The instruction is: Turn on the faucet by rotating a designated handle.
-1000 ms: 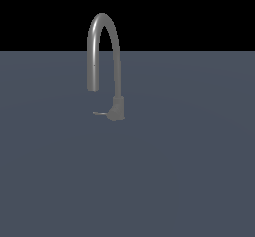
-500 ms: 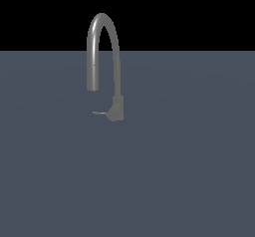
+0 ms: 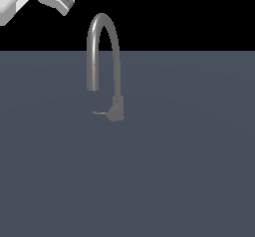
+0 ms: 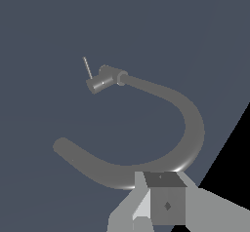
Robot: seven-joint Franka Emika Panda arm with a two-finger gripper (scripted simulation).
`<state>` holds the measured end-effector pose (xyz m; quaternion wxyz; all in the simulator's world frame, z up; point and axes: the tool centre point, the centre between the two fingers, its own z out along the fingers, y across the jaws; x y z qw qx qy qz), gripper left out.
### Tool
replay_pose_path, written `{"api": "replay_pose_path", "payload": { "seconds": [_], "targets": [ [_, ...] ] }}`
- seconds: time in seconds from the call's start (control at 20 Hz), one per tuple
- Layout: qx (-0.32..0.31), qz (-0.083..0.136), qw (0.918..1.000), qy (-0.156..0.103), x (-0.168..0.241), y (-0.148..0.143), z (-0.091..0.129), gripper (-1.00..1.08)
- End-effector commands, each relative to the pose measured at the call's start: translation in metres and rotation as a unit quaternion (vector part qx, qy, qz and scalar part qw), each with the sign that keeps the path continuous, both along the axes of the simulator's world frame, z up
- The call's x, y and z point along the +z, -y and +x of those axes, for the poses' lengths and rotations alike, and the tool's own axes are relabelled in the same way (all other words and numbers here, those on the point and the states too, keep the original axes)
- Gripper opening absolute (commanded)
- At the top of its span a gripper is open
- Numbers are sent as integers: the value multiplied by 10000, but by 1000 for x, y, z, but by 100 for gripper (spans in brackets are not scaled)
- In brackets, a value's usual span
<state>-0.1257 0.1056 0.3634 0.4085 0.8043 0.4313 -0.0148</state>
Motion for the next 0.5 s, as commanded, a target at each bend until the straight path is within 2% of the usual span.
{"api": "replay_pose_path", "payload": {
  "seconds": [0.0,0.45],
  "targets": [
    [270,-259,9993,-15,-11,-6,4,-100],
    [1110,-1090,9878,-63,-51,-22,16,-100]
  ]
}}
